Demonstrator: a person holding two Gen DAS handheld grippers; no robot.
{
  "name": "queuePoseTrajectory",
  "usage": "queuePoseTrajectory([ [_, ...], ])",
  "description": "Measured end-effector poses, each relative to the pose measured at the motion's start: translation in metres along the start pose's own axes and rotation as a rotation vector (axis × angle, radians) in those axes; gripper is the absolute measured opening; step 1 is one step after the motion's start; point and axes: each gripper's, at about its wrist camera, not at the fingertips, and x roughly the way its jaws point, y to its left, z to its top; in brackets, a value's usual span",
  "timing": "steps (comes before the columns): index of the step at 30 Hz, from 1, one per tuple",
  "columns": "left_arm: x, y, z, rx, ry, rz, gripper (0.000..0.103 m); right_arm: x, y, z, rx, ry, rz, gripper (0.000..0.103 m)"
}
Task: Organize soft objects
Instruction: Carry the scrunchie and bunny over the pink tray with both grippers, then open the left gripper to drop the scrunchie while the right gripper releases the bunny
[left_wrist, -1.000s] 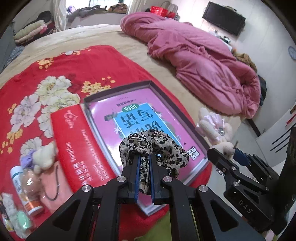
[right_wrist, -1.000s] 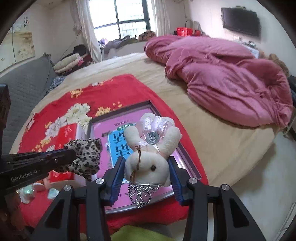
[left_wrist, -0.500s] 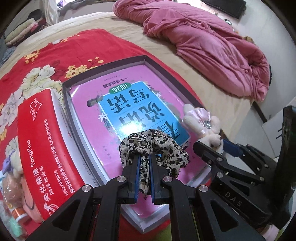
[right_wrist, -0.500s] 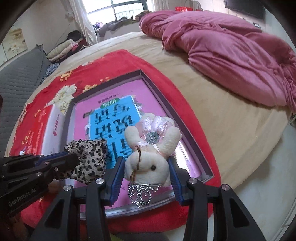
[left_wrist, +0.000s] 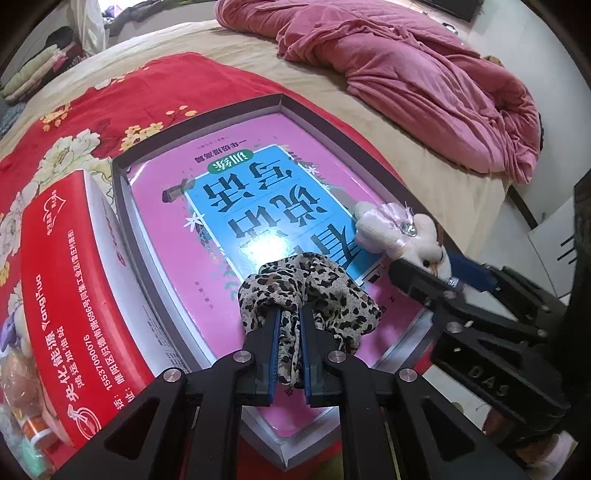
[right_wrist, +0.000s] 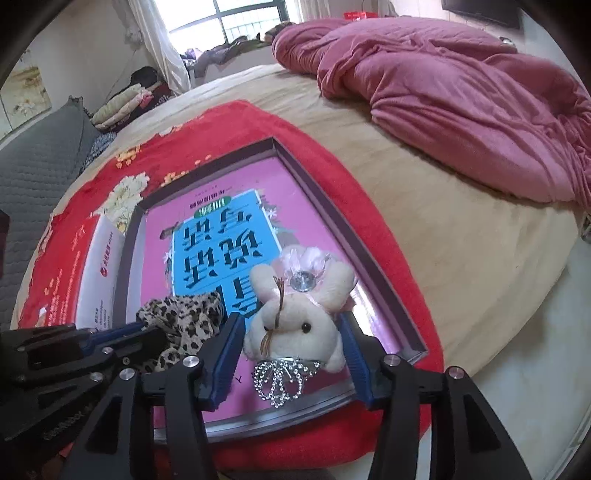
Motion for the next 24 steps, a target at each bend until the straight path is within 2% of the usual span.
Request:
queuePoseTrajectory([
  [8,0.000,-0.005,-0.003,0.022,0.006,0.015,0.013,-0.011,-0.005,0.004,0.021,-0.023,-0.019,0.056],
  [19,-0.010,-0.009,-0.008,0.030,-0.002,0.004,0.028,-0.028,-0.015,0.005,0.055,-0.045,-0.048,0.057],
  [22,-0.014,-0.010,-0.009,0.038,-0.015,0.023,0.045,-0.033,-0.018,0.006,0.075,-0.050,-0.036,0.057],
  [23,-0.014,-0.010,-0.009,0.037,-0.017,0.027,0.054,-0.035,-0.019,0.006,0.080,-0.055,-0.036,0.057],
  [24,-0.015,-0.008,-0.009,0.029,-0.016,0.026,0.058,-0.036,-0.019,0.006,0.083,-0.057,-0.036,0.057],
])
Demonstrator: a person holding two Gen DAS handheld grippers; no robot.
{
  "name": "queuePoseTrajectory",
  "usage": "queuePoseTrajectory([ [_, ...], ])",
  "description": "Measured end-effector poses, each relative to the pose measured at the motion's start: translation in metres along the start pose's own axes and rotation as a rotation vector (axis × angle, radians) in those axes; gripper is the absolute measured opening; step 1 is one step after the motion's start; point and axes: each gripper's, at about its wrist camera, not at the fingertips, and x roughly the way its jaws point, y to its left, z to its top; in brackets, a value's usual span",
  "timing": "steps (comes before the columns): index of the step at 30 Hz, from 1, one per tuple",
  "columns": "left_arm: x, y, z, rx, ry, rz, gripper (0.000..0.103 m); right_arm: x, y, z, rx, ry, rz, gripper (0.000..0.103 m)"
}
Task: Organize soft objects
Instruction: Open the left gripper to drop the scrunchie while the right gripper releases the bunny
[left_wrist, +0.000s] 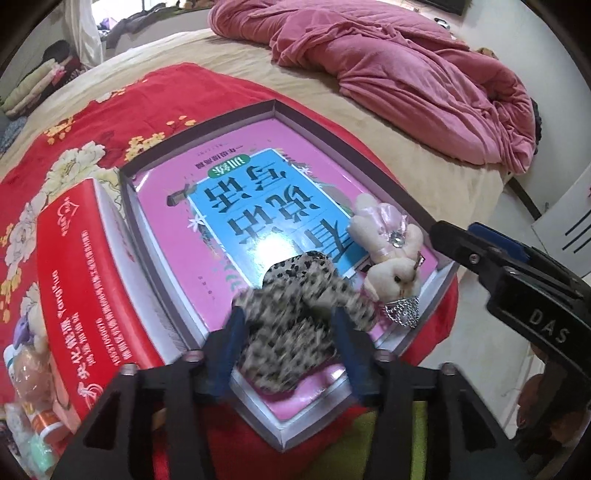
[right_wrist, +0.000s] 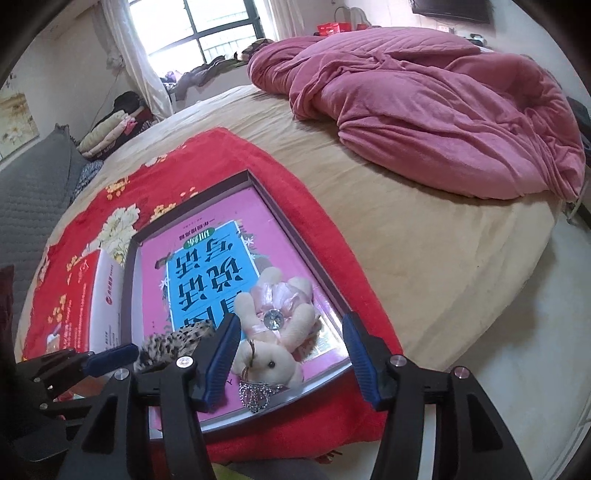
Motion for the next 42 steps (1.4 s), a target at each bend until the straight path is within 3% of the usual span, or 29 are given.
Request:
queuePoseTrajectory([
  [7,-0.010,0.010,0.000,-0.028,-0.010,-0.005,0.058,-0.010,0.001,0.003,0.000,-0.017,-0.005,0.057],
  [11,-0.019,0.011,-0.001,-0.032,-0.028,-0.006,0.069,-0.012,0.003,0.003,-0.006,-0.016,-0.018,0.059],
  [16,-0.036,0.015,-0.003,-0.047,-0.066,-0.008,0.074,-0.018,0.007,0.003,-0.010,-0.024,-0.027,0.064],
  [23,-0.053,0.024,-0.008,-0.075,-0.092,-0.026,0.077,-0.027,0.016,0.003,-0.020,-0.037,-0.030,0.065],
  [37,-0.081,0.040,-0.019,-0.089,-0.131,0.007,0.079,-0.048,0.039,0.001,-0.053,-0.068,-0.057,0.066],
  [42,-0.094,0.047,-0.024,-0.098,-0.148,0.013,0.079,-0.061,0.053,0.000,-0.082,-0.103,-0.057,0.073],
])
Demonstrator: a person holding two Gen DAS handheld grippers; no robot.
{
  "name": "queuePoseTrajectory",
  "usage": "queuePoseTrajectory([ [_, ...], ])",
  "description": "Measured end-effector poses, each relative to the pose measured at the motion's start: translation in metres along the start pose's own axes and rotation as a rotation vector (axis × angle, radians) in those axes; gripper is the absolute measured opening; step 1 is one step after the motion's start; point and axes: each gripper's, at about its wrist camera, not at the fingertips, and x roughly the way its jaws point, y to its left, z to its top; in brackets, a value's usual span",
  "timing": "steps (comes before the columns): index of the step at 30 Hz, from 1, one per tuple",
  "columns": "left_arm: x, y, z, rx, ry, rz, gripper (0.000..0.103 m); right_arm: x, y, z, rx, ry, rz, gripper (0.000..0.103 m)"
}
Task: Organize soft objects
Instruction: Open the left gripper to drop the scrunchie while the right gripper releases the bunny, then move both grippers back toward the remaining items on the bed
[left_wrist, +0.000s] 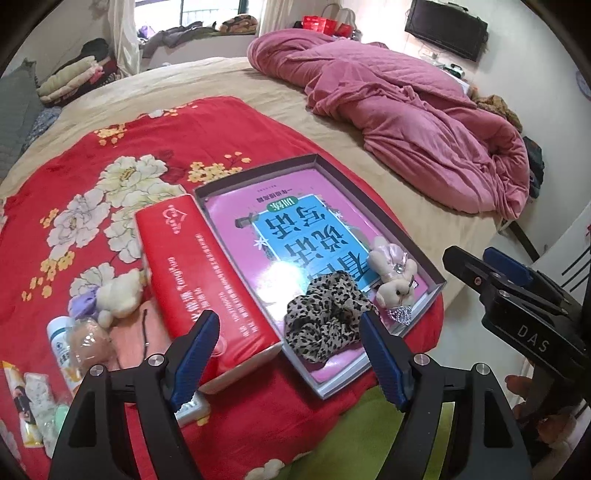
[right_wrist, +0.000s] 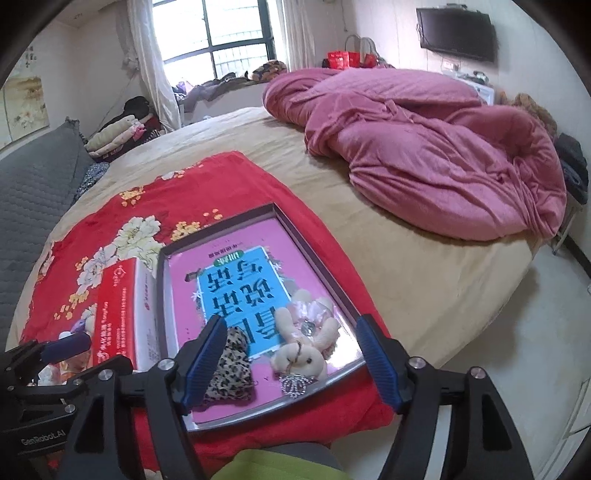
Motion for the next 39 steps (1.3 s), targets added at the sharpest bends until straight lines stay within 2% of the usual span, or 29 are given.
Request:
queuePoseTrajectory([
  [5,-0.017,0.012,-0.004,-0.012,-0.019,0.031,0.079,-0.017,0.016,0.004,-0.022,-0.038,0.003,0.073],
  [12,-0.044,0.033,-0.009,-0.042,-0.046,0.038,0.079,-0.038,0.039,0.010,-0.055,-0.072,0.016,0.074],
  [18,-0.067,0.057,-0.019,-0.075,-0.070,0.068,0.079,-0.049,0.064,0.010,-0.092,-0.078,0.042,0.074],
  [39,-0.148,0.159,-0.060,-0.235,-0.128,0.180,0.079,-0.095,0.182,0.000,-0.253,-0.124,0.210,0.075],
])
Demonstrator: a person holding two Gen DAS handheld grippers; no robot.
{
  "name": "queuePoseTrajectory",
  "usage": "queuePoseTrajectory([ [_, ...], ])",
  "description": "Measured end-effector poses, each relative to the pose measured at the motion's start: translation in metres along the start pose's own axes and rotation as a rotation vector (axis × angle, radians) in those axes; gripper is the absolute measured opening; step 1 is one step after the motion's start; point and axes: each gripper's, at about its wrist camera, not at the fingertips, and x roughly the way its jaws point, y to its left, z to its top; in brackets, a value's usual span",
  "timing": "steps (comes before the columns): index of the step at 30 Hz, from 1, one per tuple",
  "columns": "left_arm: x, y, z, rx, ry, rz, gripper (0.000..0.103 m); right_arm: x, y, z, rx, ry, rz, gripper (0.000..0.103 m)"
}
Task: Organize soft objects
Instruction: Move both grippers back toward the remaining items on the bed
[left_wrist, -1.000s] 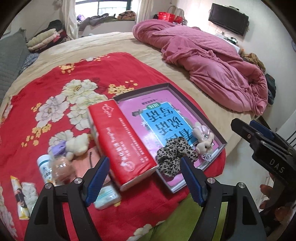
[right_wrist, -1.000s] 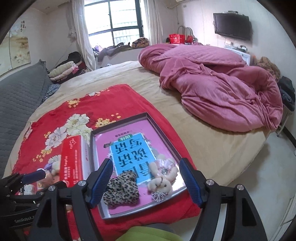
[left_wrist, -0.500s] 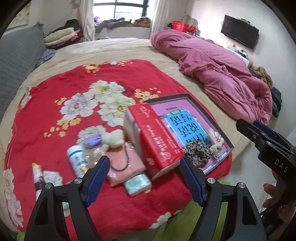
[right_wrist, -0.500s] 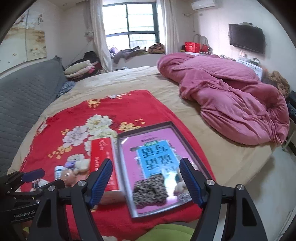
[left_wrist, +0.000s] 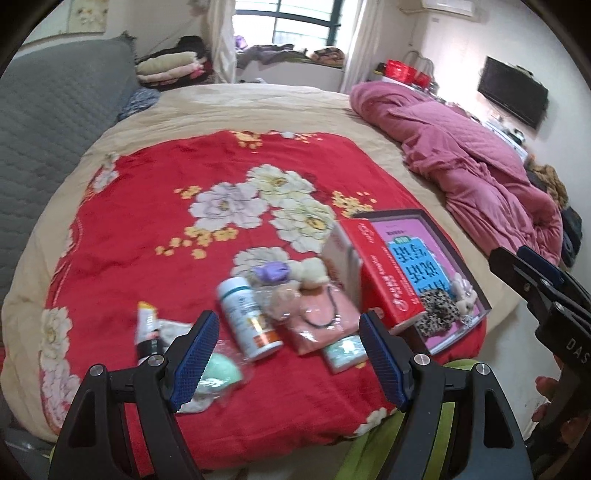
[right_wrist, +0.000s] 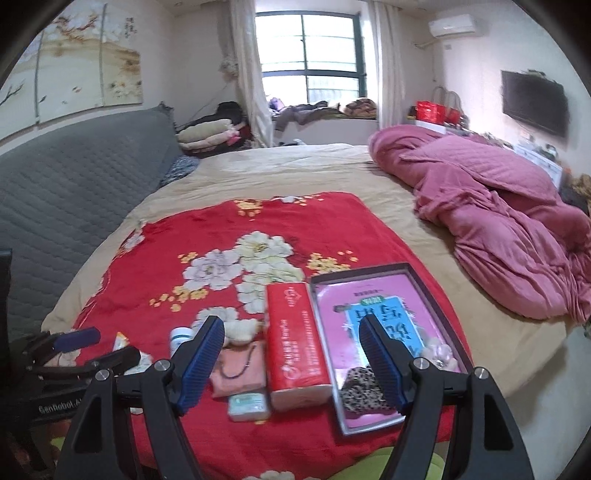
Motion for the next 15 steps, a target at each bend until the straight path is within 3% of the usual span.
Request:
queuePoseTrajectory([
  [8,-0.026,0.057,-0.003,-0.089,-0.030,0.063,0.079,-0.002,0.029,0.002,-0.047,-0.003,0.044,0.075],
  [15,-0.032,0.098,-0.021,-0.150,-0.011,0.112,0.079,0.009,0.052,-0.006,-0.088,0.032,0.085,0.075],
])
